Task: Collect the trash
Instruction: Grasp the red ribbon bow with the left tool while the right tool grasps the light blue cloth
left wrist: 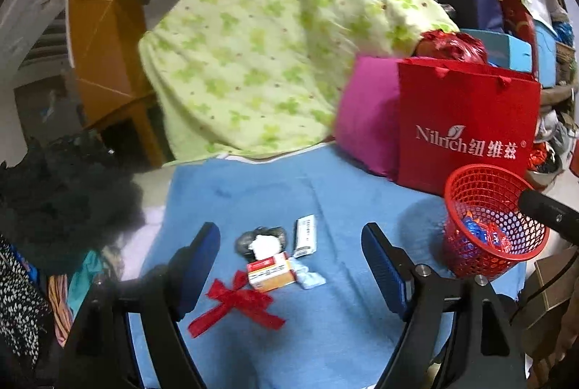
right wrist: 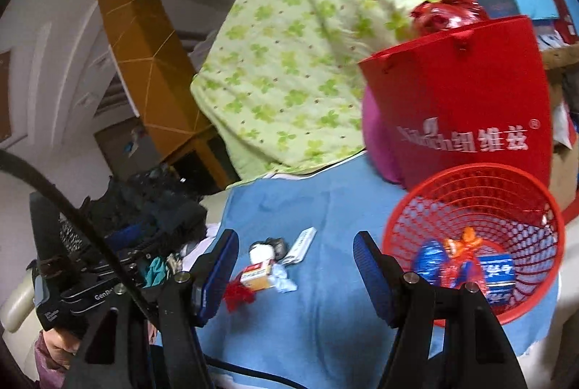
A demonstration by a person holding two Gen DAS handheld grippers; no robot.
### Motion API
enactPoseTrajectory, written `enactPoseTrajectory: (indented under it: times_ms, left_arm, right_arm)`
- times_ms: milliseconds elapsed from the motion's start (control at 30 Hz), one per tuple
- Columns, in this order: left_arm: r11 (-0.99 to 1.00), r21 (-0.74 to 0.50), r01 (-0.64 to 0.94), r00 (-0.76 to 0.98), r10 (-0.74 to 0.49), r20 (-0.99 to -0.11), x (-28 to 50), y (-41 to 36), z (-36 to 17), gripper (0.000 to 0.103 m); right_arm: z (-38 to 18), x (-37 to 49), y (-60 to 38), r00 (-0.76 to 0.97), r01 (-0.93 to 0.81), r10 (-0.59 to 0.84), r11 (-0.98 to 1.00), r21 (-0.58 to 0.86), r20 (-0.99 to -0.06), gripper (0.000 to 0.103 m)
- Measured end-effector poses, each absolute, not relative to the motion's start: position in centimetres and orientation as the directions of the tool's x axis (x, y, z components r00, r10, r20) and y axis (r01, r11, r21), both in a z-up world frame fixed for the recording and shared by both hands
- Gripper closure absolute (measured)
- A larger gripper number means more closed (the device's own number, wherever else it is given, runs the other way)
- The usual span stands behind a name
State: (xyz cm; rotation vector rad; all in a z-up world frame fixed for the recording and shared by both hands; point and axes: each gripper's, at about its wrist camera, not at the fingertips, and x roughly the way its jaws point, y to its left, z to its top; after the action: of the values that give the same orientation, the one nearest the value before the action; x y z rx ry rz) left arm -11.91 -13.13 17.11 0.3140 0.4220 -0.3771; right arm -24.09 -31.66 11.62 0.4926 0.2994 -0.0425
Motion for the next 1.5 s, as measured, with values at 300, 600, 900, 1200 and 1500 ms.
enactPoseTrajectory:
  times_ms: [300, 600, 900, 1200, 1500]
  left_arm:
    - [0.911, 0.184, 0.370, 0.860, -0.261, -0.438, -11.4, -9.5, 17.4, 0.022]
    - [0.935, 0.139, 0.326, 0.851, -0.226, -0.474, -9.0, -6.3, 15.7, 0.022]
    - [0.987, 0.084, 0.137, 0.787, -0.057, -0.615, -1.7, 1.1, 9.5, 0.022]
    - [1.000, 0.006, 0.003, 0.661, 0.002, -0.750, 3.7, 7.0, 2.1, 0.022]
    - [0.981, -0.133, 0.141, 0.656, -0.193, -0.729, 7.5, 5.4, -0.1, 0.022]
  right_arm:
    - [12.1, -21.9, -28.3, 0.943, 0.070, 0.076, 0.906, 0.418, -0.323, 0.033]
    - [11.4, -18.8, -25.8, 0.917, 0.045, 0.118, 0.918, 0.393, -0.380, 0.033]
    - [7.6, -13.2, -23.5, 0.853, 0.038, 0.171, 0.922, 0.386, -0.493, 0.033]
    - [1.9, -5.7, -21.2, 0.735, 0.041, 0.260, 0.905, 0.424, -0.627, 0.033]
    - [-2.0, 1.0, -22.0, 0.694, 0.067, 0.168, 0.953, 0.295, -0.700, 0.033]
